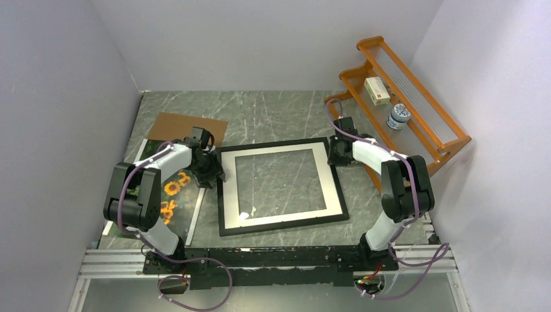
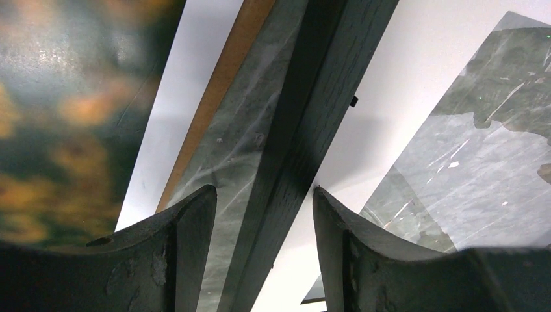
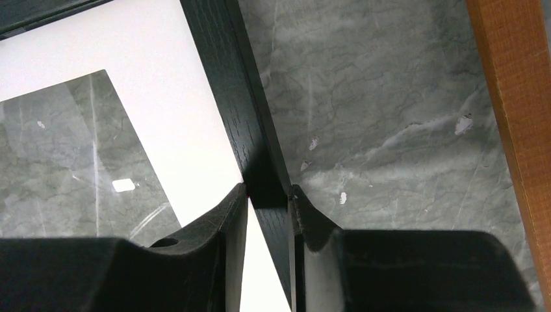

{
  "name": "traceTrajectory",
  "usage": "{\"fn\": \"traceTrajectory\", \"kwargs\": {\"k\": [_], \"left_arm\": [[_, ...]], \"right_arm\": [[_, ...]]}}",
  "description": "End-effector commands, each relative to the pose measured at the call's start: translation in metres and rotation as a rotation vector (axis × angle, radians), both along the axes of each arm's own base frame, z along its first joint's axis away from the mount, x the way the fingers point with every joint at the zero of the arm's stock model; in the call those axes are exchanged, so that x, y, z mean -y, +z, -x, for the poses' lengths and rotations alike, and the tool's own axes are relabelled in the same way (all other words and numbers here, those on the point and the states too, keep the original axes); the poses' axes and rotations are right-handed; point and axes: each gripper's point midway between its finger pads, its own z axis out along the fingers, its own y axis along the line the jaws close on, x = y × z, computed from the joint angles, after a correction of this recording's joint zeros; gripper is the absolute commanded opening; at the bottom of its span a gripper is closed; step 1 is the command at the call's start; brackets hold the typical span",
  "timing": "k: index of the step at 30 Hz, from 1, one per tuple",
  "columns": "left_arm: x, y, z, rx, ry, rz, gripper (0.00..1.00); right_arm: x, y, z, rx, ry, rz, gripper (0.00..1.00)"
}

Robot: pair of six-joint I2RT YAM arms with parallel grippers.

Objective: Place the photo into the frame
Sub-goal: Adjust the photo frame at the center of the board.

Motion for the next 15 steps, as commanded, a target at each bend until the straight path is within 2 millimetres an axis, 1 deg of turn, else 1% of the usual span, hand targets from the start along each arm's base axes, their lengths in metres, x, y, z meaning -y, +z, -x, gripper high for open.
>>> {"fn": "traceTrajectory", "kwargs": {"k": [1, 2, 4, 5, 6, 7, 8, 10, 12, 15], "left_arm": [[0.001, 0.003, -0.004, -0.002, -0.011, 0.001, 0.62], [0.001, 0.005, -0.005, 0.0, -0.012, 0.002, 0.62], [0.0, 0.01, -0.006, 0.01, -0.007, -0.005, 0.65], [-0.001, 0.014, -0.007, 0.017, 0.001, -0.01, 0.67], [-0.002, 0.017, -0.007, 0.023, 0.007, -0.014, 0.71], [-0.003, 0.021, -0.007, 0.033, 0.016, -0.017, 0.74], [-0.006, 0.026, -0.005, 0.041, 0.031, -0.025, 0.77], [-0.009, 0.03, -0.002, 0.05, 0.045, -0.034, 0.82], [-0.013, 0.033, 0.001, 0.051, 0.062, -0.049, 0.84], [-0.013, 0.037, -0.002, 0.071, 0.071, -0.049, 0.86]], "right_arm": [[0.001, 0.023, -0.012, 0.095, -0.026, -0.033, 0.0], [0.001, 0.026, -0.012, 0.098, -0.028, -0.038, 0.05], [0.002, 0.034, -0.009, 0.098, -0.041, -0.042, 0.36], [0.003, 0.042, -0.007, 0.115, -0.047, -0.045, 0.51], [0.003, 0.049, -0.004, 0.126, -0.05, -0.047, 0.64], [0.004, 0.055, 0.0, 0.135, -0.047, -0.05, 0.69], [0.005, 0.061, 0.006, 0.139, -0.033, -0.05, 0.71], [0.008, 0.063, 0.023, 0.117, -0.023, -0.043, 0.73], [0.013, 0.059, 0.046, 0.063, -0.028, -0.027, 0.73], [0.021, 0.054, 0.08, -0.008, -0.087, -0.02, 0.73]]}}
